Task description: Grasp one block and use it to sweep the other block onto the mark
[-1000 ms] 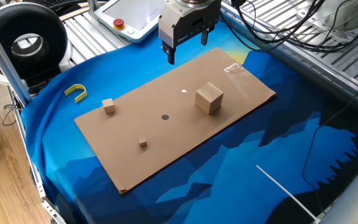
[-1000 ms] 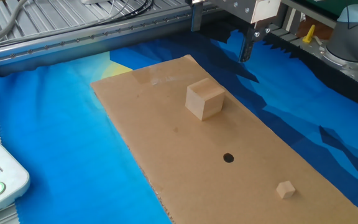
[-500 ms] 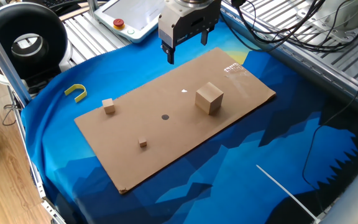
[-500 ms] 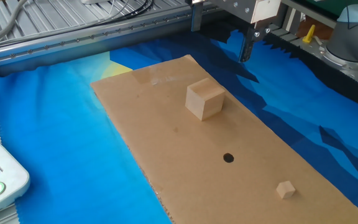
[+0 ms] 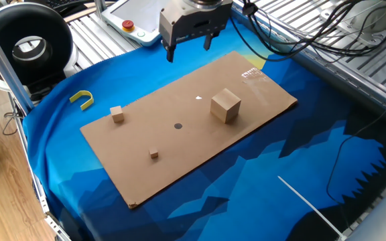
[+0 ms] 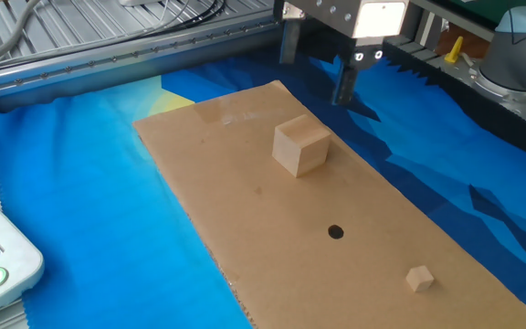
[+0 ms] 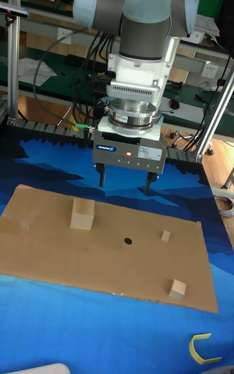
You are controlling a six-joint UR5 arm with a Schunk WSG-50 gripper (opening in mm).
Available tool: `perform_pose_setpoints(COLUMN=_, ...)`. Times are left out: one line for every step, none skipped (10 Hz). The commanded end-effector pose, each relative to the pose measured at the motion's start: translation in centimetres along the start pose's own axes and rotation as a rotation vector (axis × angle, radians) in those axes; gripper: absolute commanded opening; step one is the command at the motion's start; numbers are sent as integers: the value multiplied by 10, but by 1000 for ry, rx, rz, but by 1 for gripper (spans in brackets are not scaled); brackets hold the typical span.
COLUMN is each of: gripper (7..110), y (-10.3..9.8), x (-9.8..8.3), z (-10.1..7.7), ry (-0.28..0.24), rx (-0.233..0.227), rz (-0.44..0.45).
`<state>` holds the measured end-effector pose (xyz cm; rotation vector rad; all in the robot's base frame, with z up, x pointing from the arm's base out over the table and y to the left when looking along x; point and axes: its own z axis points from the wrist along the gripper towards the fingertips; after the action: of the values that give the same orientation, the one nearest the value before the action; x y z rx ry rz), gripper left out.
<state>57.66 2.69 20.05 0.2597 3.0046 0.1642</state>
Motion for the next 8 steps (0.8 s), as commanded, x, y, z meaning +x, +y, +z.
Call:
perform_pose_setpoints(gripper=7, y=5, x=-4, z=-1, ry=-14, rx=-24, rz=27)
perform_pose_setpoints(gripper=7, y=5, x=-4, z=-1, ry=-13, rx=-22, rz=25)
perform_pose_setpoints(gripper=7, y=5, x=-4, z=-1, ry=-13, rx=-22, rz=25)
perform_pose_setpoints(gripper=7, y=5, x=-4, z=-1, ry=-13, rx=-20, rz=25)
perform_pose_setpoints(gripper=7, y=5, x=-3, z=-1, ry=-12, rx=-20, rz=25)
perform_pose_setpoints(gripper=7, y=4, x=-3, z=-1, ry=-13, rx=-17, rz=24)
perform_pose_setpoints(gripper=7, y=4, x=-3, z=-1, ry=-11, rx=-17, rz=23)
perform_pose_setpoints(gripper=7, y=3, x=-3, z=-1, ry=-10, rx=-15, rz=22)
